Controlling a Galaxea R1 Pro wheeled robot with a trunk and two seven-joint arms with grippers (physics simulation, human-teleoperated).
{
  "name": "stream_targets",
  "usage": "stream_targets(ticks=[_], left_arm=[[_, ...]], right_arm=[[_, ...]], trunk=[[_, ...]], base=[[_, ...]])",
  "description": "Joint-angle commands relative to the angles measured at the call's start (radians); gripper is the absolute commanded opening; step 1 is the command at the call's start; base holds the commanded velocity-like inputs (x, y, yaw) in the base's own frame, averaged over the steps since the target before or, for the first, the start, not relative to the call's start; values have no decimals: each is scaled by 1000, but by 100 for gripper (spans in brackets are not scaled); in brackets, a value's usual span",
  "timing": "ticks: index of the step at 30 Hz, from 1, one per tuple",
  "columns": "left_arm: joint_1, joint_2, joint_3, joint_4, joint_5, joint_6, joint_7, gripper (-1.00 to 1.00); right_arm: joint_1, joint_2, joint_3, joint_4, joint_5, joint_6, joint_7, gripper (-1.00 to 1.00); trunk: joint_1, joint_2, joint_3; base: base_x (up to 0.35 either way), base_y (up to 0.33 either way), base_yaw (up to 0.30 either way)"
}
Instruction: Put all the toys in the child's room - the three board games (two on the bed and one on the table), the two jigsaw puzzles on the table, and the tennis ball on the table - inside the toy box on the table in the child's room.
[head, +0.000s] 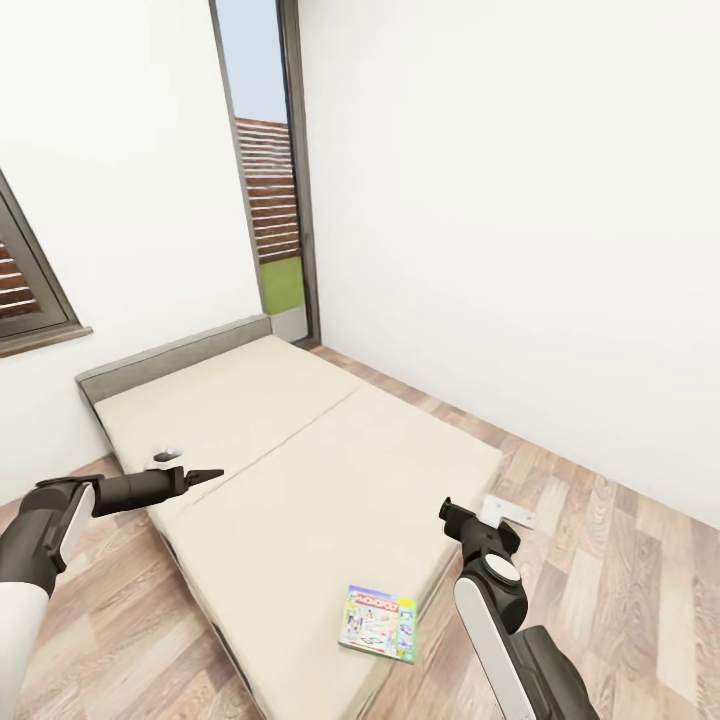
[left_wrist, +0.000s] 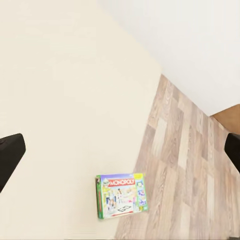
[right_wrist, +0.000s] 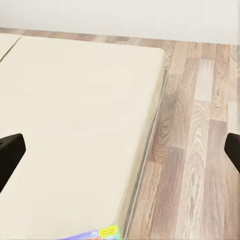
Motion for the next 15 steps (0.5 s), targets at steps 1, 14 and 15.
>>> stream_targets(ticks=[1,14,15], left_arm=[[-1,0,1,0,3,9,-1,100],[-1,-2,0,0,3,10,-1,100],[-1,-2,0,0,3,10,-1,100]], right_arm=[[-1,0,1,-1,-6,5,-7,100],[-1,0,1,-1,-6,8,-7,100],[-1,0,1,-1,-6,8,-7,100]], trunk=[[1,-2,-2],[1,-2,-2],[1,-2,-2]], base=[[0,-296,0],[0,-301,108],[0,-302,260]])
